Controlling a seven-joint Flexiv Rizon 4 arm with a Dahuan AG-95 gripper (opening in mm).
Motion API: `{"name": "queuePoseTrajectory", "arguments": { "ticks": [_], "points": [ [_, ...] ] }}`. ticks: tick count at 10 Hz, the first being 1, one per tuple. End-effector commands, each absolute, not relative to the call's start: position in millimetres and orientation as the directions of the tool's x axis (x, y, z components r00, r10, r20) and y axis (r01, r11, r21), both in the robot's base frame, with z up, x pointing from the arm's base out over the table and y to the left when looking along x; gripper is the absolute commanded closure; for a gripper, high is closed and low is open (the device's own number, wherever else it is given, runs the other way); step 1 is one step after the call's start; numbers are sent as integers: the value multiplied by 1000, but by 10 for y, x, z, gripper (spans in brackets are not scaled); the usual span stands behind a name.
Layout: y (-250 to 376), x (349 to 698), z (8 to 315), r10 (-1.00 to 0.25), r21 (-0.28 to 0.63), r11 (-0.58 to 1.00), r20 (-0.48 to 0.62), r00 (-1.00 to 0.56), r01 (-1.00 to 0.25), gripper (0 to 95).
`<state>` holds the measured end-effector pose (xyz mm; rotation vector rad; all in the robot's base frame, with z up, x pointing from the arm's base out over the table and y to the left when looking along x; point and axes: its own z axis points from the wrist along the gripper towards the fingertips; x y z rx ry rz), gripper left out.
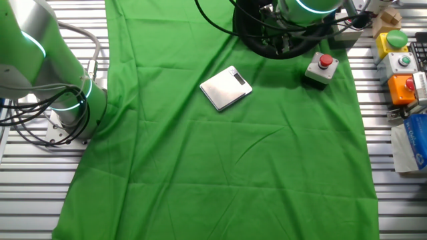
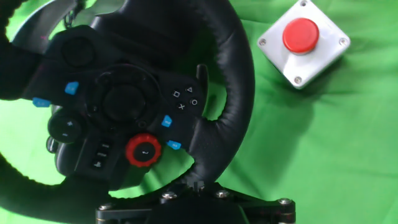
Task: Rotate the steering wheel 90 degrees counterclockwise
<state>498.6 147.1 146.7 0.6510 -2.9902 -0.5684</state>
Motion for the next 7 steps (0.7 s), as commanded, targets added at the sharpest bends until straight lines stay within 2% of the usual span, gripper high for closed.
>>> {"name": "queuePoseTrajectory", "arguments": {
  "ticks": [1, 3, 7],
  "points": [
    [1469, 4989, 1468, -395, 357, 852, -40, -918, -383, 950],
    [1469, 4989, 1468, -402, 348, 854, -33, -915, -388, 950],
    [1469, 4989, 1468, -493, 352, 807, -38, -869, -474, 950]
  ]
}}
